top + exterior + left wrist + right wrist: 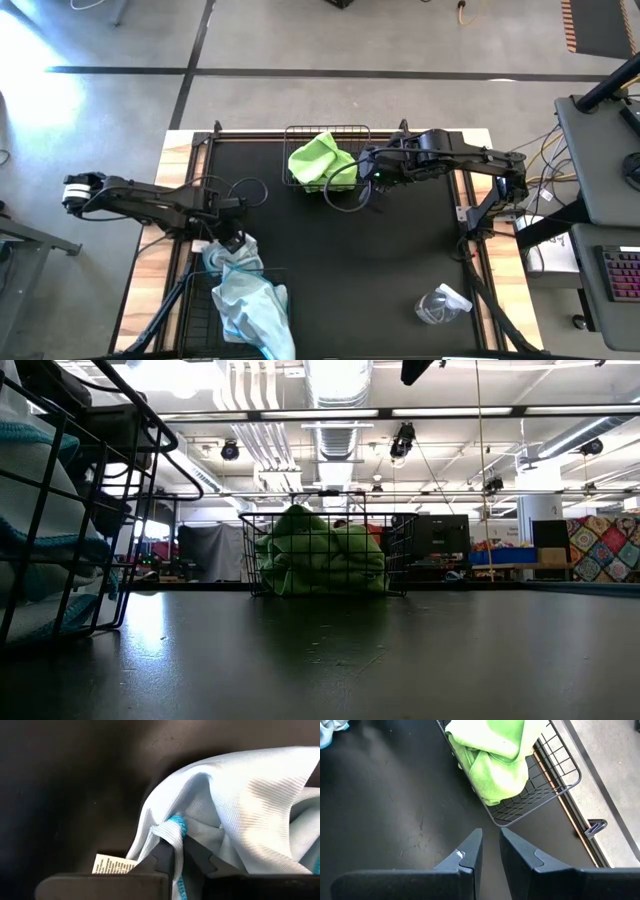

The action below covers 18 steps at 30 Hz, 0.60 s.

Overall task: Sort microfiber towel by color & place in baskets
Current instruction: Put the blue microfiber towel into the bottom black wire basket

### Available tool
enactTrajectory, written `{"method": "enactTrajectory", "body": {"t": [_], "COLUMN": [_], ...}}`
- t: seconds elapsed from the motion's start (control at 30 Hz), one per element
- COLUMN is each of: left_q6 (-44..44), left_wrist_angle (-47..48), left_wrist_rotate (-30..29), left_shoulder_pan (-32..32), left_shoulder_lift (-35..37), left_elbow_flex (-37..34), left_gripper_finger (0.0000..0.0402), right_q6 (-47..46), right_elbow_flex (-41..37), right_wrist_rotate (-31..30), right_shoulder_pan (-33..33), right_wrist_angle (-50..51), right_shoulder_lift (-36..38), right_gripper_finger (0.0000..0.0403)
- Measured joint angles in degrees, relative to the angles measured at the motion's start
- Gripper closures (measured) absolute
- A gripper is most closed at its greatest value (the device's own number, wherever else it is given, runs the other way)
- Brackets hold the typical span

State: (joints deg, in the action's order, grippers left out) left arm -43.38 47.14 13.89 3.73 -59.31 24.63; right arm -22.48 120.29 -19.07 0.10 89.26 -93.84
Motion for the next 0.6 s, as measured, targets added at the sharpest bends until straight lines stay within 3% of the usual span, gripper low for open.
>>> {"method": "enactTrajectory", "body": {"t": [0.3, 0.6], "left_q6": [0.3, 6.9], "left_wrist_angle": [0.1, 1.3], "left_wrist_rotate": [0.2, 0.2], "left_shoulder_pan": [0.0, 0.0], "left_shoulder_lift": [0.0, 0.0], "left_elbow_flex": [5.1, 19.0], "left_gripper_finger": [0.0400, 0.0401], "right_q6": [0.0, 0.0], "right_elbow_flex": [0.0, 0.0], "right_wrist_rotate": [0.0, -0.3], "right_shoulder_pan": [0.0, 0.0], "right_wrist_angle": [-0.2, -0.3], "right_shoulder_lift": [0.0, 0.0], "right_gripper_finger": [0.0344, 0.0344]}}
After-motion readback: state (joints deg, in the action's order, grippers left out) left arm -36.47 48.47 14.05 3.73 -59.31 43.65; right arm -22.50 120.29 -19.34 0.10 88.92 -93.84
